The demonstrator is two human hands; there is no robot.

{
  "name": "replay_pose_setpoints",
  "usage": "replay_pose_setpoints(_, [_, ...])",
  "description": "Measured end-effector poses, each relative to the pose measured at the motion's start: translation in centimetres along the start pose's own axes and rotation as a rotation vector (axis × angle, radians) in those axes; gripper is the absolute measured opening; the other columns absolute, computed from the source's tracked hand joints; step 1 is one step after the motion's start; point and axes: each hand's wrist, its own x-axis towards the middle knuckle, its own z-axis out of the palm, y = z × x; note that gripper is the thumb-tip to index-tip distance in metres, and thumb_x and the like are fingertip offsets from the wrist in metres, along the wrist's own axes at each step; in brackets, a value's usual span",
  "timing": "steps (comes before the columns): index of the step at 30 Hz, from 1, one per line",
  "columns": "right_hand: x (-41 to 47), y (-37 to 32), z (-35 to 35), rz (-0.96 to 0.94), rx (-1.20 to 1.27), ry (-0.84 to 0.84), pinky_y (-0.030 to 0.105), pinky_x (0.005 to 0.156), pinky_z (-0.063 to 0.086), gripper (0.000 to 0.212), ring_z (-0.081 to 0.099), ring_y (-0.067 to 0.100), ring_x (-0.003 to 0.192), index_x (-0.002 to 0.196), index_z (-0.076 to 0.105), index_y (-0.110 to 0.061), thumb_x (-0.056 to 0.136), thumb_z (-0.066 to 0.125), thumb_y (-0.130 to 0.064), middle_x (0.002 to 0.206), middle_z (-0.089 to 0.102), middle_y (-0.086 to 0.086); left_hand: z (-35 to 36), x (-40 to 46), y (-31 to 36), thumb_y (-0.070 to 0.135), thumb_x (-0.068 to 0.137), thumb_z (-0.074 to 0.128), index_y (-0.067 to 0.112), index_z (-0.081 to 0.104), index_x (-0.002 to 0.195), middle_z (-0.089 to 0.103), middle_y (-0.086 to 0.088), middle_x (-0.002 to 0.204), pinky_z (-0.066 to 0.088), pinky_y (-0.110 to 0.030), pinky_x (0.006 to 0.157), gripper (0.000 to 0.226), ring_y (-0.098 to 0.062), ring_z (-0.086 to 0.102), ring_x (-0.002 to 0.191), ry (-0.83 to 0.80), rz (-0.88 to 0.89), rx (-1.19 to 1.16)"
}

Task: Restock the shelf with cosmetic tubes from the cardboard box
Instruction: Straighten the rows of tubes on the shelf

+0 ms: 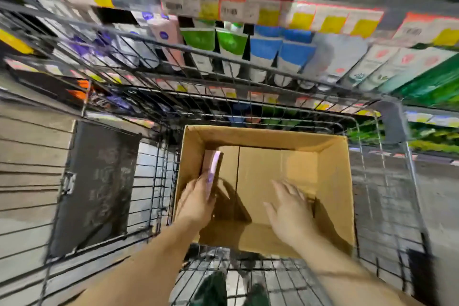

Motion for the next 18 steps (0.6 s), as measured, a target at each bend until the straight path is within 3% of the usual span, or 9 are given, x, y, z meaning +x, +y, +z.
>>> replay_pose_setpoints(3, [1.4,1.1,2.8,0.006,-0.013,0.011,0.034,0.119,0.02,0.056,0.026,0.019,0.142,0.149,0.03,-0.024,0.097,0.046,-0.041,0.153,0.034,-0.002,2.9,2.2,-0.9,0.032,0.094,0.052,0.036,0.008,0.152,0.029,0.002,0.153,0.027,-0.035,0.114,0.073,-0.02,0.034,0.138,-0.038,-0.05,0.017])
replay_pose_setpoints(5, [2.2,1.7,3.8,0.015,0.001,0.012,0.034,0.118,0.02,0.055,0.027,0.019,0.141,0.148,0.031,-0.026,0.097,0.046,-0.042,0.151,0.035,-0.003,4.4,3.2,-0.9,0.03,0.094,0.051,0.037,0.004,0.152,0.033,-0.002,0.149,0.033,-0.036,0.111,0.075,-0.023,0.04,0.133,0.001,-0.081,0.032])
replay_pose_setpoints(8, [3.1,2.4,4.4,0.033,0.035,0.003,0.035,0.117,0.021,0.055,0.027,0.02,0.141,0.148,0.03,-0.027,0.097,0.048,-0.04,0.15,0.037,-0.002,5.7,3.7,-0.3,0.024,0.089,0.059,0.03,0.01,0.152,0.047,-0.011,0.138,0.043,-0.044,0.102,0.08,-0.031,0.051,0.121,0.036,-0.127,-0.042])
replay_pose_setpoints(12, [3.2,2.9,3.7,0.031,0.058,0.018,0.033,0.116,0.022,0.054,0.028,0.02,0.14,0.147,0.032,-0.027,0.097,0.049,-0.038,0.15,0.037,-0.002,5.8,3.3,0.5,0.025,0.082,0.073,0.019,0.025,0.148,0.05,-0.008,0.136,0.042,-0.038,0.103,0.082,-0.026,0.05,0.123,-0.014,-0.278,-0.27])
replay_pose_setpoints(14, [3.0,2.8,2.9,0.045,0.083,0.011,0.034,0.115,0.025,0.054,0.029,0.021,0.139,0.147,0.032,-0.027,0.097,0.049,-0.038,0.15,0.038,-0.001,5.0,2.3,1.4,0.02,0.081,0.076,0.018,0.036,0.142,0.055,-0.005,0.131,0.05,-0.03,0.091,0.074,-0.02,0.056,0.11,-0.108,-0.285,-0.454])
replay_pose_setpoints(16, [2.6,2.3,1.9,0.088,0.138,-0.018,0.036,0.111,0.032,0.054,0.035,0.022,0.137,0.146,0.033,-0.027,0.097,0.049,-0.04,0.148,0.041,0.0,3.8,0.9,2.7,0.009,0.079,0.077,0.019,0.043,0.136,0.061,-0.002,0.121,0.053,-0.016,0.068,0.067,-0.008,0.06,0.092,-0.163,-0.185,-0.615])
replay_pose_setpoints(18, [1.9,1.2,0.3,0.145,0.31,-0.078,0.034,0.103,0.039,0.052,0.044,0.021,0.131,0.143,0.038,-0.026,0.095,0.052,-0.042,0.143,0.048,0.0,1.6,-0.8,4.7,0.003,0.077,0.077,0.023,0.039,0.141,0.059,0.004,0.115,0.048,-0.008,0.055,0.077,-0.005,0.059,0.09,-0.214,-0.046,-0.683])
